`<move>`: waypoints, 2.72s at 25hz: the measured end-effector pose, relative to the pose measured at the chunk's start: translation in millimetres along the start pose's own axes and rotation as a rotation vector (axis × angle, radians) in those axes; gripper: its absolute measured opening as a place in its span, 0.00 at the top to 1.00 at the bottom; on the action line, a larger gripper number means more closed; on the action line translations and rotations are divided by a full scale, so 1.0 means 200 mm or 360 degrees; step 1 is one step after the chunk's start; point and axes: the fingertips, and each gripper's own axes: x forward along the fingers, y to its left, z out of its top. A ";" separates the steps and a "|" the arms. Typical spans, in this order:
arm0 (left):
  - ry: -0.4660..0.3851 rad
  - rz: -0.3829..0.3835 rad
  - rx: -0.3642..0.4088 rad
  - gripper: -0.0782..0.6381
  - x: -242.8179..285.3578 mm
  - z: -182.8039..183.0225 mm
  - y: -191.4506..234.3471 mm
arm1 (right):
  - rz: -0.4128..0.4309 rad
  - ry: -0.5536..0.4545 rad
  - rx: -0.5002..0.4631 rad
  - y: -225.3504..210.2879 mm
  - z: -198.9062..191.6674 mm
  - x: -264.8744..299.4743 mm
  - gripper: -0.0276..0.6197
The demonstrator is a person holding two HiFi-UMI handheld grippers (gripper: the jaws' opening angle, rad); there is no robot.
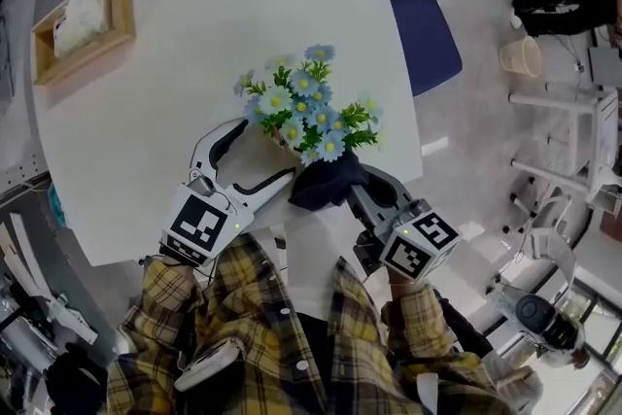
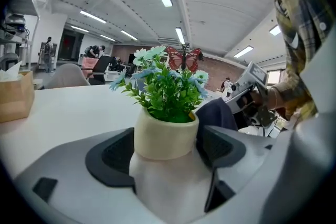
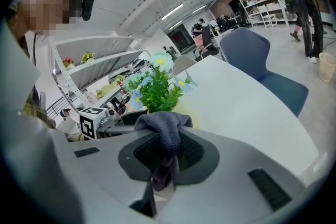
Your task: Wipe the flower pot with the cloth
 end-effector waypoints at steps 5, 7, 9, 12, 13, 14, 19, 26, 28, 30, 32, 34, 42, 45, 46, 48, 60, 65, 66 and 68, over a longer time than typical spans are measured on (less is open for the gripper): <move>-0.0011 -0.0029 -0.0014 0.30 0.06 0.03 -0.01 | -0.0004 0.0026 0.0075 -0.05 -0.01 0.06 0.92; -0.0019 -0.0029 -0.0022 0.29 0.08 0.04 -0.01 | -0.0004 0.0037 0.0111 -0.07 -0.01 0.08 0.92; -0.0032 -0.0018 -0.0034 0.29 0.09 0.06 -0.01 | -0.0006 0.0053 0.0139 -0.08 -0.01 0.12 0.92; -0.0066 0.0023 -0.0082 0.27 0.11 0.08 0.00 | 0.0016 0.0067 0.0145 -0.08 -0.02 0.16 0.92; -0.0076 0.0041 -0.0101 0.27 0.11 0.08 0.01 | 0.0026 0.0077 0.0145 -0.08 -0.02 0.16 0.92; -0.0083 0.0060 -0.0116 0.27 0.11 0.09 0.02 | 0.0036 0.0090 0.0147 -0.07 -0.02 0.17 0.92; -0.0066 0.0097 -0.0098 0.27 0.10 0.11 0.03 | 0.0084 0.0128 0.0165 -0.03 -0.04 0.18 0.92; -0.0068 0.0075 -0.0086 0.27 0.12 0.10 0.04 | 0.0073 0.0147 0.0212 -0.11 -0.02 0.19 0.92; -0.0059 0.0061 -0.0081 0.27 0.11 0.11 0.04 | 0.0074 0.0133 0.0255 -0.13 0.00 0.19 0.92; -0.0057 0.0041 -0.0077 0.27 0.09 0.11 0.03 | 0.0061 0.0133 0.0244 -0.15 0.02 0.20 0.92; -0.0048 0.0015 -0.0063 0.27 0.08 0.11 0.03 | 0.0044 0.0139 0.0195 -0.17 0.05 0.20 0.92; -0.0038 -0.0014 -0.0048 0.27 0.07 0.11 0.03 | 0.0050 0.0153 0.0147 -0.19 0.09 0.22 0.92; 0.0027 -0.0172 0.0040 0.27 0.09 0.12 0.02 | 0.0230 0.0339 -0.0103 -0.24 0.20 0.33 0.92; 0.0055 -0.0281 0.0067 0.27 0.08 0.12 0.02 | 0.0365 0.0429 -0.0220 -0.21 0.21 0.38 0.92; 0.0064 -0.0323 0.0081 0.27 0.07 0.12 0.02 | 0.0404 0.0464 -0.0249 -0.20 0.21 0.39 0.92; 0.0095 -0.0417 0.0134 0.27 0.06 0.12 0.01 | 0.0470 0.0525 -0.0296 -0.18 0.22 0.42 0.92; 0.0277 -0.0933 0.0355 0.27 0.02 0.08 0.01 | 0.0608 0.0671 -0.0482 -0.10 0.30 0.60 0.92; 0.0272 -0.0824 0.0293 0.27 0.00 0.06 0.02 | 0.0593 0.0633 -0.0431 -0.11 0.30 0.58 0.92; 0.0277 -0.0778 0.0275 0.27 -0.02 0.04 0.03 | 0.0584 0.0620 -0.0419 -0.11 0.30 0.58 0.92; 0.0262 -0.0660 0.0226 0.27 -0.08 0.02 0.05 | 0.0560 0.0594 -0.0402 -0.10 0.29 0.57 0.92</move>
